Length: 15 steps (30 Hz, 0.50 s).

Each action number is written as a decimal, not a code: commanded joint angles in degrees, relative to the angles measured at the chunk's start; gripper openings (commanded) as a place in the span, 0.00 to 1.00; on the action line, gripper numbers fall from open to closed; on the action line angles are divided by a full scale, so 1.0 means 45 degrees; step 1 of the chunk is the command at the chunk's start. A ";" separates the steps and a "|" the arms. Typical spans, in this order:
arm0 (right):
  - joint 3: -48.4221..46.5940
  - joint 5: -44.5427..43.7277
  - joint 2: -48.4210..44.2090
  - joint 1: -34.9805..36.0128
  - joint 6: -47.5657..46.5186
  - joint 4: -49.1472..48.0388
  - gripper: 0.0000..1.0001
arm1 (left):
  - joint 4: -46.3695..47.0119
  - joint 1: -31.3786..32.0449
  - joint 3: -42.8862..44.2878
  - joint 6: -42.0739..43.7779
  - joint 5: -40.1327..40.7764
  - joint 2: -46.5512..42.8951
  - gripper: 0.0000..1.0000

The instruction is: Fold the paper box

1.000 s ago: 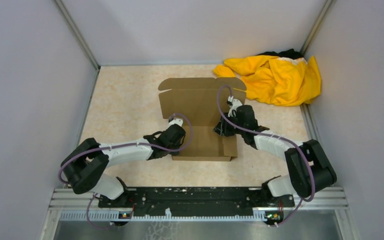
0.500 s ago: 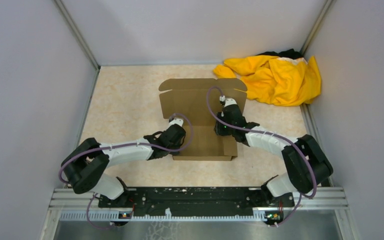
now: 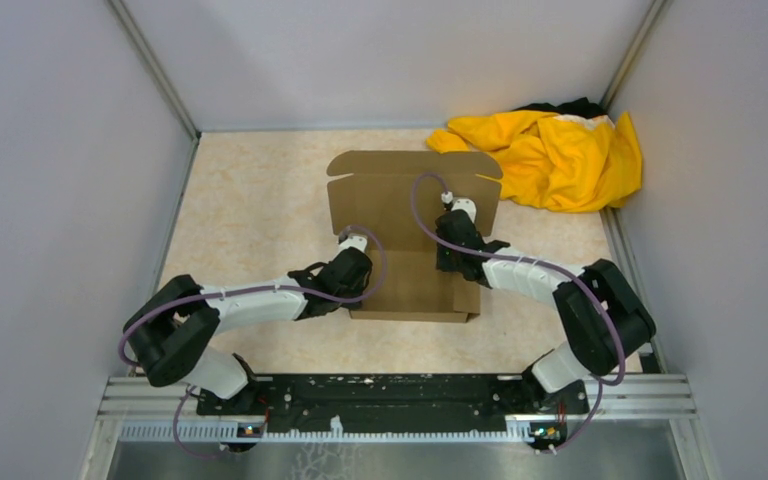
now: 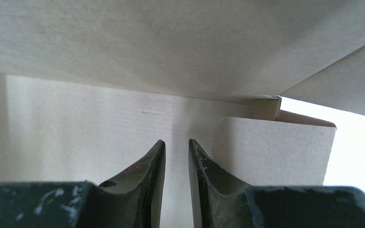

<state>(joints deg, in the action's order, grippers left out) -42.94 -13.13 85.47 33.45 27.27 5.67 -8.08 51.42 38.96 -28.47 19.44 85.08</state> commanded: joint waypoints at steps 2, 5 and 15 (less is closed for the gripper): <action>-0.0147 -0.1699 0.0746 0.0007 0.0103 0.2131 0.25 | -0.0667 0.0117 -0.0383 -0.0119 -0.0466 0.0339 0.34; -0.0564 -0.1756 0.1127 0.0029 0.0096 0.2186 0.24 | -0.0621 0.0131 -0.0422 -0.0138 -0.0507 0.0360 0.34; -0.1626 -0.2043 0.2456 0.0927 0.0083 0.1856 0.22 | -0.0519 0.0155 -0.0558 -0.0207 -0.0565 0.0199 0.34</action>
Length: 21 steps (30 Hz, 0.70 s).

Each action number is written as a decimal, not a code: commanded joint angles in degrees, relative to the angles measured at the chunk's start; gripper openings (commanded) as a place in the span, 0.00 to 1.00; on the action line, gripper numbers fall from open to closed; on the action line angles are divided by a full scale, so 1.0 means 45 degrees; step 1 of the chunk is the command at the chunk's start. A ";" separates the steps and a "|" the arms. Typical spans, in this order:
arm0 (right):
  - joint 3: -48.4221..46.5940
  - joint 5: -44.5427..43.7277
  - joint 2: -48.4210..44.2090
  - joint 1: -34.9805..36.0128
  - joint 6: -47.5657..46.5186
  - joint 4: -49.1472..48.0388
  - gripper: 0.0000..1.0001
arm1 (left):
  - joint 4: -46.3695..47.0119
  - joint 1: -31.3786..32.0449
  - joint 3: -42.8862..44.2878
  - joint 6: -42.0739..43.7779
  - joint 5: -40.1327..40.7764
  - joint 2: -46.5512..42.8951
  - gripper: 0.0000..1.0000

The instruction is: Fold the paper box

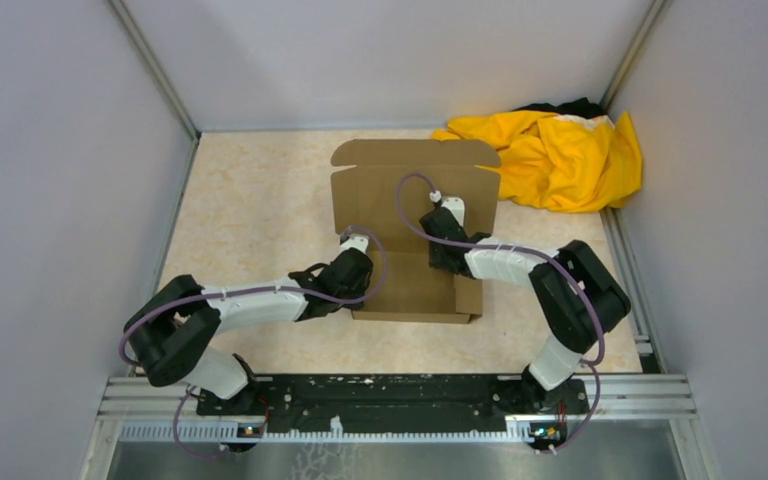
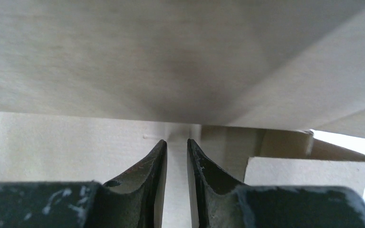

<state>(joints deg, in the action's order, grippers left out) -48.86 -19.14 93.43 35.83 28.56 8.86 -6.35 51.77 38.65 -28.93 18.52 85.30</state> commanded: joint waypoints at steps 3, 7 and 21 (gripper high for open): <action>-0.0679 -0.0695 0.0830 0.0709 -0.0255 0.1219 0.22 | -0.0884 0.0078 -0.0531 -0.0145 -0.0350 0.0106 0.34; -0.0819 -0.0050 0.0157 0.1061 -0.0535 0.0801 0.23 | -0.0897 0.0078 -0.0589 -0.0163 -0.0365 0.0028 0.34; -0.2426 0.0457 -0.3839 0.1010 -0.1129 0.2114 0.32 | -0.0854 0.0078 -0.0484 -0.0137 -0.0410 0.0125 0.34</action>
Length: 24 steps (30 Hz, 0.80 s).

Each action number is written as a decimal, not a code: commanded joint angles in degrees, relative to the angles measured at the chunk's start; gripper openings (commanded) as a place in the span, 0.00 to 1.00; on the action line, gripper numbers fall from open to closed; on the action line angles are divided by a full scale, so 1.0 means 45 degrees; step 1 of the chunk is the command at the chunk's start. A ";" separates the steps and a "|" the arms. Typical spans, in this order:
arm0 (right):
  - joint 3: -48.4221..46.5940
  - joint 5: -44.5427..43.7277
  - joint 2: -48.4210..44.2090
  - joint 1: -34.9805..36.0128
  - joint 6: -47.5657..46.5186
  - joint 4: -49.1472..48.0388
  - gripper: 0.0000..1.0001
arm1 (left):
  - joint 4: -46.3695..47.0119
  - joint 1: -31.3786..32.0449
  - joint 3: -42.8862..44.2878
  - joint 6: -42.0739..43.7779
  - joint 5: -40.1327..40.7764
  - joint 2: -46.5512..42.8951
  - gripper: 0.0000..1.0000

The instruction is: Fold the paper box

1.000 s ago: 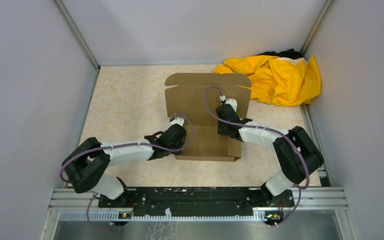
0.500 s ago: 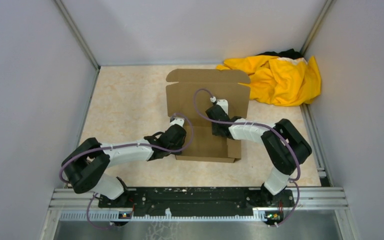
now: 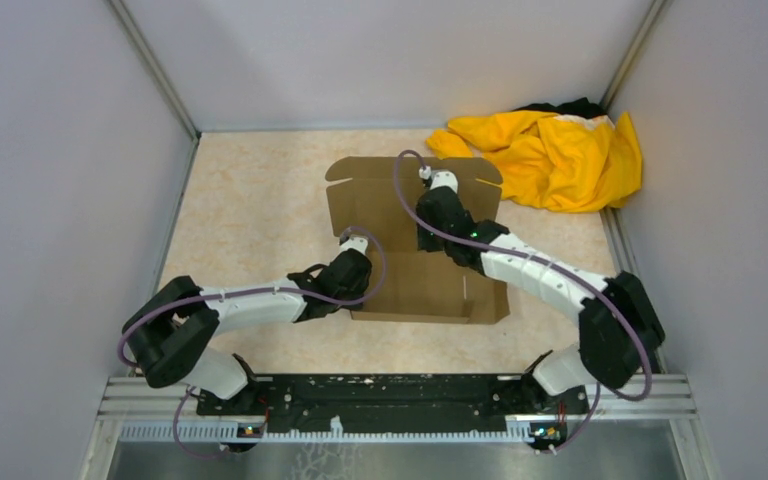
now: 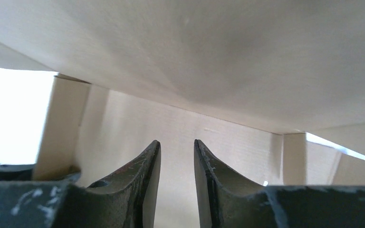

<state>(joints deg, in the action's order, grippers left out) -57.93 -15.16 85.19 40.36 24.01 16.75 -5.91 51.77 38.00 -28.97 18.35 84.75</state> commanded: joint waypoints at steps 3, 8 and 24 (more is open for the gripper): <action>0.0229 -0.0900 -0.3888 -0.0658 0.0249 0.0795 0.33 | -0.1005 0.0078 -0.0353 -0.0105 -0.0348 0.0197 0.34; 0.1409 -0.1776 -0.5996 -0.2691 0.1051 0.2707 0.32 | -0.1146 0.0059 -0.0339 -0.0049 -0.0197 0.0096 0.34; 0.5670 -0.1575 -0.8281 -0.5873 0.3423 0.3176 0.31 | -0.1302 0.0039 -0.0650 0.0164 -0.0357 -0.0616 0.35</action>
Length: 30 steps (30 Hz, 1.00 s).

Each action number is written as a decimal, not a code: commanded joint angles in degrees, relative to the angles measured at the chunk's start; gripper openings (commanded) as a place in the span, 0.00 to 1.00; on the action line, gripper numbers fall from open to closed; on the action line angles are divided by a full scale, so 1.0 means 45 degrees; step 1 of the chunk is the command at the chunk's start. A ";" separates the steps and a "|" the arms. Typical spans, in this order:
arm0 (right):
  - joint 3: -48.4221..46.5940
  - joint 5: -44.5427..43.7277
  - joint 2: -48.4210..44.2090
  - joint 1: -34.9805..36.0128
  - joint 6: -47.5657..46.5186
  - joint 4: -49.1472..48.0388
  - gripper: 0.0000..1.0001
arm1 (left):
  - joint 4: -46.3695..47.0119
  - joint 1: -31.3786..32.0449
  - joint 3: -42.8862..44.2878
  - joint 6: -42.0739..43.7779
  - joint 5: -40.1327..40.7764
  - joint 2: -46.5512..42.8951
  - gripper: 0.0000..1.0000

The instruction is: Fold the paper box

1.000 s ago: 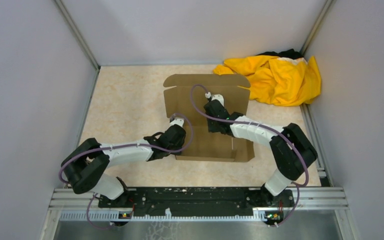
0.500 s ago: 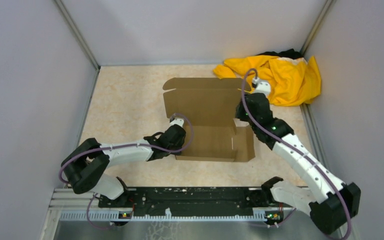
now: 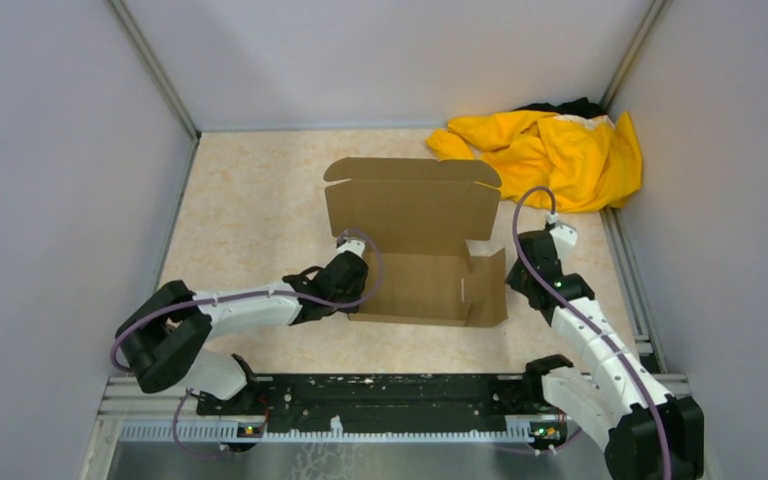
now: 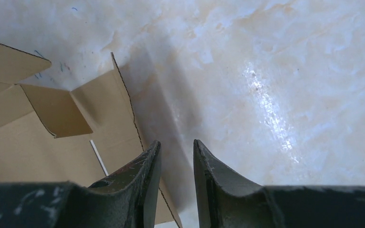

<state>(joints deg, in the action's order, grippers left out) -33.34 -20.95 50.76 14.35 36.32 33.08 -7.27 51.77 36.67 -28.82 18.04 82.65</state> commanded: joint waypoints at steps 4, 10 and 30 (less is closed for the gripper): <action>0.0741 0.0097 -0.0564 -0.0392 0.0702 -0.0714 0.30 | -0.1021 0.0039 -0.0450 0.0135 -0.0271 -0.0220 0.35; 0.1690 0.1126 0.0211 -0.0597 0.0931 -0.1854 0.30 | -0.1094 0.0020 -0.0496 0.0114 -0.0204 -0.0276 0.35; 0.2565 0.3694 0.1537 -0.0678 0.0114 -0.4959 0.29 | -0.1022 0.0000 -0.0263 0.0203 -0.0400 0.0225 0.35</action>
<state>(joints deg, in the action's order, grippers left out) -21.63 -6.07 58.15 11.70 38.70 14.15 -8.16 51.77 35.97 -28.42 17.93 81.65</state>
